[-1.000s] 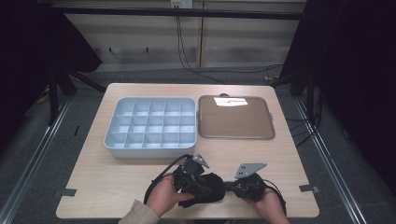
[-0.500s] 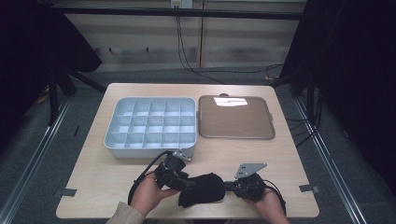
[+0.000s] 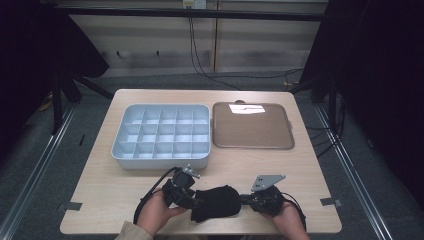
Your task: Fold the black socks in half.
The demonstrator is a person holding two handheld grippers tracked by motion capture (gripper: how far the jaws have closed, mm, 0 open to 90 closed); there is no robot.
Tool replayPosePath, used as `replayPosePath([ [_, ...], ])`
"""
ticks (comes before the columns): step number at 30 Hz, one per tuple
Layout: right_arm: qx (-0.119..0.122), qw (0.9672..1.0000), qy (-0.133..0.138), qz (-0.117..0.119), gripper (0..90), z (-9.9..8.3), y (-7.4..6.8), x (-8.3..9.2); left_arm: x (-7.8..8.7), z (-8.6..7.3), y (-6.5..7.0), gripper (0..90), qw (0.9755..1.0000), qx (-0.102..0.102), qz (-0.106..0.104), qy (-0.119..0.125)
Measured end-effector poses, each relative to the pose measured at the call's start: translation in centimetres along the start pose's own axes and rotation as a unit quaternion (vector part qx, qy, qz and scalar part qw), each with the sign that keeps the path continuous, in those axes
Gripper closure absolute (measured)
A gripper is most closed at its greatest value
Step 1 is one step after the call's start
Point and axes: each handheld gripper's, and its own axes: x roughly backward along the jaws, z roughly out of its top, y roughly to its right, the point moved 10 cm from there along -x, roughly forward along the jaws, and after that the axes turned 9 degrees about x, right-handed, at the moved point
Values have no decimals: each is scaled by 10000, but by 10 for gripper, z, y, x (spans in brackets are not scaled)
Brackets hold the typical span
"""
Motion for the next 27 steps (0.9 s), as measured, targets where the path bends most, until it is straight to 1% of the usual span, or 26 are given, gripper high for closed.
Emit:
replayPosePath([
  [2, 1, 10000, 5, 6, 863, 0, 0, 0, -5, -1, -3, 531, 10000, 29, 58, -46],
  [4, -2, 10000, 6, 0, 860, 0, 0, 0, -6, -1, -4, 531, 9999, 31, 91, -58],
  [5, -2, 10000, 2, -5, 859, 0, 0, 0, -8, 0, -7, 531, 9999, 31, 144, -73],
  [6, -2, 10000, 2, -5, 859, 0, 0, 0, -8, 0, -7, 531, 9999, 31, 144, -73],
  [7, 1, 10000, -4, -11, 857, 0, 0, 0, -9, 2, -10, 531, 9998, 42, 193, -64],
  [10, 2, 10000, -5, -13, 856, 0, 0, 0, -10, 4, -12, 532, 9997, 41, 227, -57],
  [13, -5, 10000, 7, -5, 853, 1, 0, -1, -13, 10, -15, 533, 9995, 18, 295, -81],
  [18, 2, 10000, 2, -16, 854, 0, 0, 0, -13, 14, -16, 535, 9995, 37, 295, -65],
  [19, 2, 10000, 3, -16, 854, 0, 0, 0, -12, 14, -16, 535, 9996, 26, 274, -33],
  [20, 1, 10000, 7, -14, 854, 0, 0, 0, -10, 14, -15, 534, 9997, 62, 235, -4],
  [21, 2, 10000, 7, -12, 854, 0, 0, 0, -5, 13, -13, 531, 9998, 92, 167, 42],
  [23, 2, 10000, 8, -7, 854, 0, 0, 0, -1, 11, -11, 531, 9999, 95, 129, 48],
  [25, 2, 10000, 7, -11, 854, 0, 0, 0, 1, 8, -9, 534, 9999, 112, 117, 60],
  [27, 5, 10000, -3, -21, 854, 0, 0, 0, 1, 6, -9, 542, 9999, 84, 100, 34],
])
